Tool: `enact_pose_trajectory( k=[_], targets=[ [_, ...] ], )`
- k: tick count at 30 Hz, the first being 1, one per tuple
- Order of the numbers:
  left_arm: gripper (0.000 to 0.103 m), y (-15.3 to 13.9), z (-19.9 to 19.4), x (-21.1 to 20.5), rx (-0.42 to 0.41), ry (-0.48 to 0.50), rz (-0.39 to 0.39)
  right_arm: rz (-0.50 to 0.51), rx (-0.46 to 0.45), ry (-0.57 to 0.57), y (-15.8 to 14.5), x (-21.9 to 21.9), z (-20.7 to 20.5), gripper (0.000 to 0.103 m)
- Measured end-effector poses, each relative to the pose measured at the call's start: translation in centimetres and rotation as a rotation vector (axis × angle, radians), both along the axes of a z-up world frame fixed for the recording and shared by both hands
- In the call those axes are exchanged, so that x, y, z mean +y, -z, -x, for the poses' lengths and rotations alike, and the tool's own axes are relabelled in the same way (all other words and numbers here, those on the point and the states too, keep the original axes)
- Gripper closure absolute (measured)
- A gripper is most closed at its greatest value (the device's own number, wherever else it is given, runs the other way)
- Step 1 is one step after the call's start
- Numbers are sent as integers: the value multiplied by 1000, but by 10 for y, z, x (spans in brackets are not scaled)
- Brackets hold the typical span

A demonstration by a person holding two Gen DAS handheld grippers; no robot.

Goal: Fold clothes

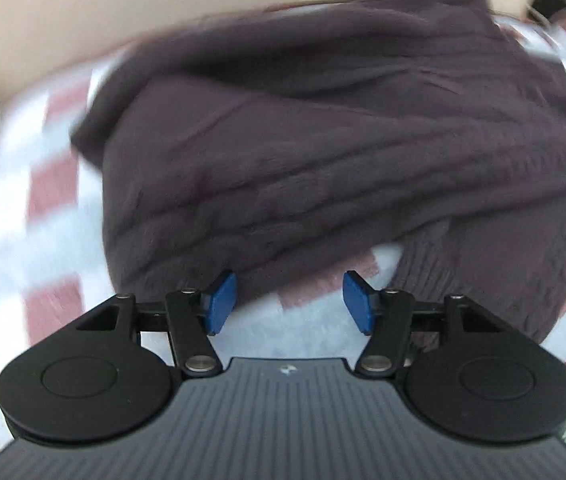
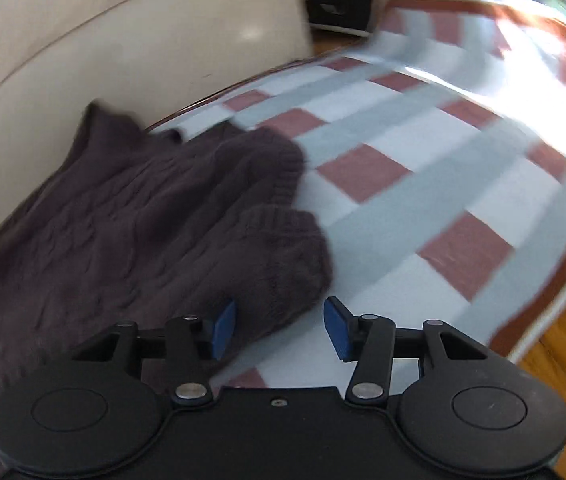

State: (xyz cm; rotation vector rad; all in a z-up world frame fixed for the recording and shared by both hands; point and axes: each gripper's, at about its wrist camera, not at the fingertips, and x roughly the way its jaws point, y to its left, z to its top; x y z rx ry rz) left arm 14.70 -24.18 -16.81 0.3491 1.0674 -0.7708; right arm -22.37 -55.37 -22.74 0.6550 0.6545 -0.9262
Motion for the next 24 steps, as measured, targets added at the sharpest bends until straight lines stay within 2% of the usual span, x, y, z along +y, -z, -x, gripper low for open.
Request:
enact_pose_trajectory(
  k=[2,5,7,8,13,14,16,19,20,21,22,23,24],
  targets=[
    [46,-6,-7,9,59,-16,103,-52,-50,-36,5,3,-2,49],
    [45,-16,-3,8,120,49,227,-107,-54,-89,12,7,-6,48],
    [45,-16,8,-1,138,124,246,-143,-43,-122,12,9,-6,48],
    [45,-15,14,-6,143,159,251,-174,-55,-137,12,10,-5,48],
    [44,-5,41,-29,64,266,169,-366,-155,-263,17,29,-15,46],
    [44,-2,43,-32,63,273,157,-364,-157,-283,18,36,-22,42],
    [44,0,44,-33,54,274,139,-290,-147,-280,16,48,-38,31],
    [44,4,43,-34,40,266,120,-175,-62,-257,14,57,-67,28],
    [44,4,40,-32,46,254,122,-122,4,-279,12,61,-80,37],
    [44,4,37,-29,53,242,130,-59,71,-308,12,67,-91,55],
    [44,4,35,-28,58,231,140,-15,108,-329,11,72,-97,82],
    [44,4,33,-26,63,219,150,-4,95,-335,6,75,-97,89],
    [44,2,32,-24,65,210,160,6,81,-341,0,78,-95,90]
  ],
)
